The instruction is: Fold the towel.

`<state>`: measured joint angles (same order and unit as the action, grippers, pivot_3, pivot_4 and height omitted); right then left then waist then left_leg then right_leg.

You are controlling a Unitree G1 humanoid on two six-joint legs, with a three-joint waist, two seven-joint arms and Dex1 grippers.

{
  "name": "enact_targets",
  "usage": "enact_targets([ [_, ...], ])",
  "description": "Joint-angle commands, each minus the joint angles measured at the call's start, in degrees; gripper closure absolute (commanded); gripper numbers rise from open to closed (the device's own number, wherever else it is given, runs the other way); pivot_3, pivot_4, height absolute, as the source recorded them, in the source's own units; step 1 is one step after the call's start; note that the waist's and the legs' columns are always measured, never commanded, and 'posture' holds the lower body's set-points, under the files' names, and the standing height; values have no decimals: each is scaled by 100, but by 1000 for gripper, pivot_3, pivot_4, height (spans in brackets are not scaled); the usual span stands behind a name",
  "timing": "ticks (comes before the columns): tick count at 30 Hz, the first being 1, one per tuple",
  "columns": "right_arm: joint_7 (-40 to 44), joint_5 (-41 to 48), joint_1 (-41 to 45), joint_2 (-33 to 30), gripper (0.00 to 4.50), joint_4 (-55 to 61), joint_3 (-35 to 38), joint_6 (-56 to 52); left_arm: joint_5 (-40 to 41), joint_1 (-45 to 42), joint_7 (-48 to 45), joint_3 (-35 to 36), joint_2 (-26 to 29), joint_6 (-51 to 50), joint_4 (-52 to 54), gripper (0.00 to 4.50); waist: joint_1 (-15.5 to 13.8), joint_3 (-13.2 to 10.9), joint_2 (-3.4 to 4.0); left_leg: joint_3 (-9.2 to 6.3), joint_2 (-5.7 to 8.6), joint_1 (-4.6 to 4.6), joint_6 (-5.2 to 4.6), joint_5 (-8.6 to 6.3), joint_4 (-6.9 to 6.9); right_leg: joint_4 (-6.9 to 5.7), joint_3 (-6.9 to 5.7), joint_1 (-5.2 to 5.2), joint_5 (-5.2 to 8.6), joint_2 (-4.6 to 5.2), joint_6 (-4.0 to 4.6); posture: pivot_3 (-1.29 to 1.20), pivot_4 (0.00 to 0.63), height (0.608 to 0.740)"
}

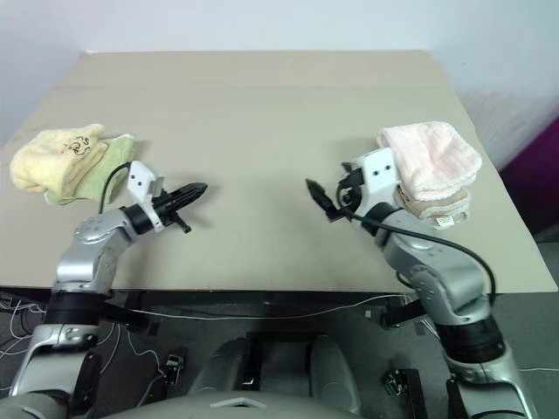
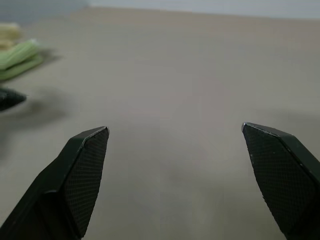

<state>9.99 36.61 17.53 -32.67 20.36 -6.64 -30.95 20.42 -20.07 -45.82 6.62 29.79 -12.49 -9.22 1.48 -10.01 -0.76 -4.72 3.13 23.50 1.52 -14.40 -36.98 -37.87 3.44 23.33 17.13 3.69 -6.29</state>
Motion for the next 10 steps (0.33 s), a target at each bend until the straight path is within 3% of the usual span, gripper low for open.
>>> enact_targets([
  [1,438,-470,141,272,24,-282,-159,345,158,301,131,337,161,-124,706,4500,-40,-1,1,0,0,0,0,0,0,-1,0,1,0,1,0,0,150,740],
  [10,1025,-1015,283,796,24,-764,-145,461,463,844,372,674,283,-597,1578,4500,-72,-1,1,-6,1,0,2,-1,1,0,-6,0,-1,6,2,0,150,740],
])
